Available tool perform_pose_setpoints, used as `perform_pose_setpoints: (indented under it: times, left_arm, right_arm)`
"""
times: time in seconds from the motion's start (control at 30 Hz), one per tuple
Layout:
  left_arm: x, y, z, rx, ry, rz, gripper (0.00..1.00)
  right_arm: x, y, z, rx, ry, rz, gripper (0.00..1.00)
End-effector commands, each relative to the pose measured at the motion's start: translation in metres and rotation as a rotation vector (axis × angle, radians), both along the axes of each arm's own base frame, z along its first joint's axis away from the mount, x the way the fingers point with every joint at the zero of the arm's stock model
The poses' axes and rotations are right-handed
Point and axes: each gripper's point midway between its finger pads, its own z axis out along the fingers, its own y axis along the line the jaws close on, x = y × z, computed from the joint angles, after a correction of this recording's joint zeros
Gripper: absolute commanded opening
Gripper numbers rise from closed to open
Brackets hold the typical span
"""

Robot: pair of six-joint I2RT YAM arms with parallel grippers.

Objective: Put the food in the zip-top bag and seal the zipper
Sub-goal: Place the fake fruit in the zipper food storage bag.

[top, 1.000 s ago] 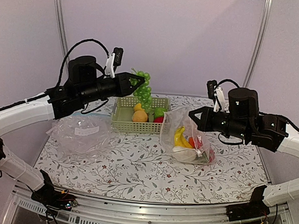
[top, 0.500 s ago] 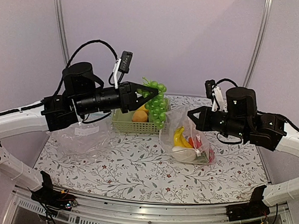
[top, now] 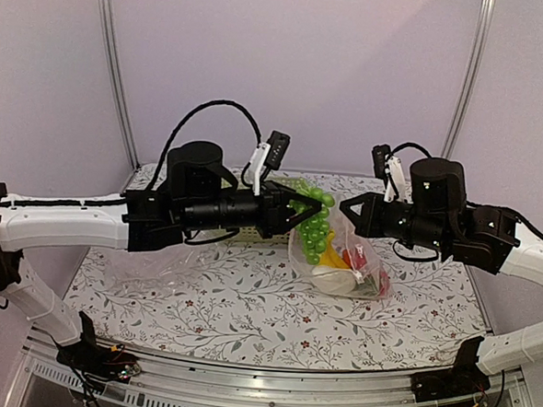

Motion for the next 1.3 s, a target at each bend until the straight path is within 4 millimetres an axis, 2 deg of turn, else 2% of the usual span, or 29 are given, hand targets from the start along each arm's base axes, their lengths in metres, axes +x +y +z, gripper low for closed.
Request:
perform_pose_setpoints:
  times: [0.0,0.2,0.5,0.7,0.87,1.03,1.1,1.27]
  left_arm:
    - [0.001,-0.016,-0.008,0.032,-0.035,0.013,0.26]
    - [0.007,-0.029,-0.046,0.141,-0.001,0.045,0.26]
    - [0.019,-0.03,-0.092,0.306,0.179,0.13,0.26]
    - [0.012,-0.052,-0.098,0.257,0.33,0.075,0.26]
    - [0.01,-0.064,-0.103,0.227,0.372,0.064,0.26]
    - [0.01,-0.072,-0.075,0.119,0.352,0.045,0.27]
    - [0.01,-0.074,-0.071,0.099,0.348,0.043,0.28]
    - [0.016,-0.08,-0.1,0.157,0.391,0.073,0.3]
  right_arm:
    - [-0.002,0.0,0.02,0.052,-0.03,0.001,0.0]
    - [-0.002,-0.001,0.02,0.056,-0.029,0.0,0.0]
    - [-0.001,-0.003,0.022,0.057,-0.038,-0.008,0.0]
    - [-0.001,0.003,0.02,0.064,-0.028,0.003,0.0]
    - [-0.001,0.003,0.018,0.067,-0.022,0.003,0.0]
    - [-0.001,0.001,0.014,0.066,-0.015,-0.007,0.0]
    - [-0.001,0.002,0.014,0.07,-0.012,-0.006,0.0]
    - [-0.001,0.005,0.012,0.073,-0.007,0.003,0.0]
